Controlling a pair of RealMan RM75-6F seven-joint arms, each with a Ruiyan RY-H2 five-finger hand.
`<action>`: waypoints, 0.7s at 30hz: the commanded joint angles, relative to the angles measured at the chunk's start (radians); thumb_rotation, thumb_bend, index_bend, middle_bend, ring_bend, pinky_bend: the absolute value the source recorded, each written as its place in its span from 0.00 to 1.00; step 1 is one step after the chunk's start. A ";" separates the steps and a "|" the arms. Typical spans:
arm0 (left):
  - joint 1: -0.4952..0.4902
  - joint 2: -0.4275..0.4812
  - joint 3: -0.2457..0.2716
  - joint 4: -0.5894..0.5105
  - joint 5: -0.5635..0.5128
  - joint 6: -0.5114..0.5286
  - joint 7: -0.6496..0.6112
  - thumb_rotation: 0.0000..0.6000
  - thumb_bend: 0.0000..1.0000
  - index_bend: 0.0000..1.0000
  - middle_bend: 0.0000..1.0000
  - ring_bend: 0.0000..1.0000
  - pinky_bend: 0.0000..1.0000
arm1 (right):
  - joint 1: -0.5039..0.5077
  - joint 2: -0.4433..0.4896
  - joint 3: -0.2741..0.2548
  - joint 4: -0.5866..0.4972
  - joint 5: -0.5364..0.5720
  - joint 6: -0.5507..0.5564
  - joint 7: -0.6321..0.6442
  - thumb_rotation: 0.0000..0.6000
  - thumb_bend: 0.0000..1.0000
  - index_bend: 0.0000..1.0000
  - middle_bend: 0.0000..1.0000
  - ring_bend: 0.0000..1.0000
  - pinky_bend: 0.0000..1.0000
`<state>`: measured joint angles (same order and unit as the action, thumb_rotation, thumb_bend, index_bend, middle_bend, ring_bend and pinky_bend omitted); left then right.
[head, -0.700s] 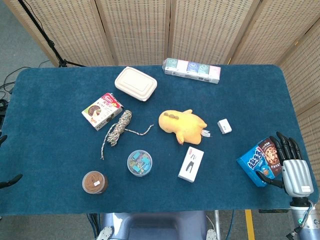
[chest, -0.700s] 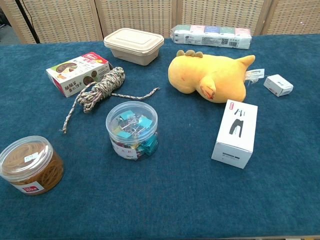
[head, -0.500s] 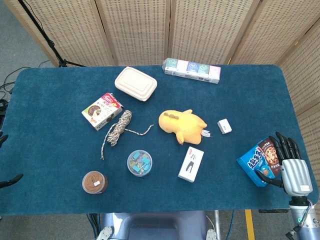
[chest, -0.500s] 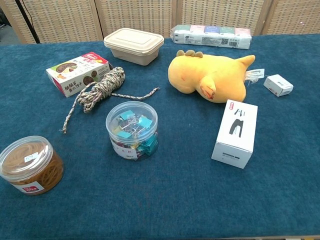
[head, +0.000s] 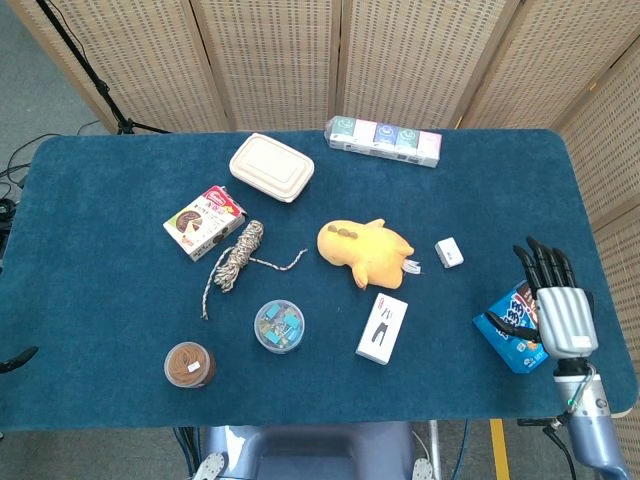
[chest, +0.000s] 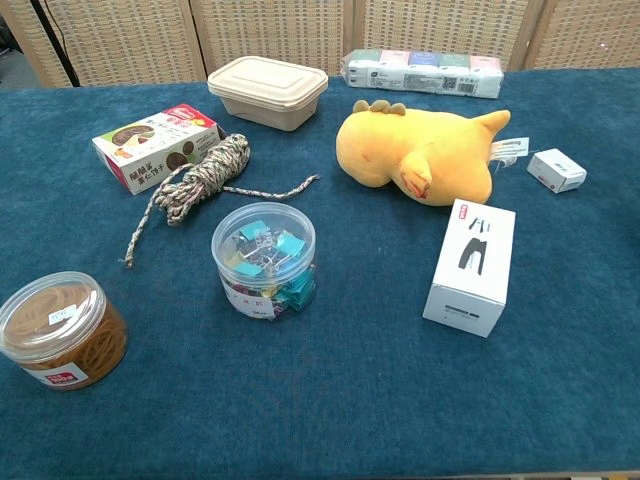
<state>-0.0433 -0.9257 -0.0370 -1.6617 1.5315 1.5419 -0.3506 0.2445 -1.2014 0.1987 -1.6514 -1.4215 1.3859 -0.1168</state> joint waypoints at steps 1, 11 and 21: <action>-0.003 0.006 -0.005 0.003 0.008 0.006 -0.007 1.00 0.00 0.00 0.00 0.00 0.00 | 0.092 -0.009 0.072 -0.063 0.102 -0.092 -0.138 0.00 0.00 0.00 0.00 0.00 0.00; -0.025 0.034 -0.002 0.019 0.018 -0.031 -0.079 1.00 0.00 0.00 0.00 0.00 0.00 | 0.325 -0.176 0.170 -0.147 0.350 -0.193 -0.518 0.00 0.00 0.00 0.00 0.00 0.00; -0.023 0.053 0.001 0.079 0.012 -0.034 -0.195 1.00 0.00 0.00 0.00 0.00 0.00 | 0.601 -0.477 0.237 0.014 0.559 -0.168 -0.773 0.00 0.00 0.00 0.00 0.00 0.00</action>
<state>-0.0678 -0.8760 -0.0352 -1.5949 1.5465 1.5054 -0.5289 0.7821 -1.6028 0.4134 -1.7068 -0.9082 1.2095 -0.8355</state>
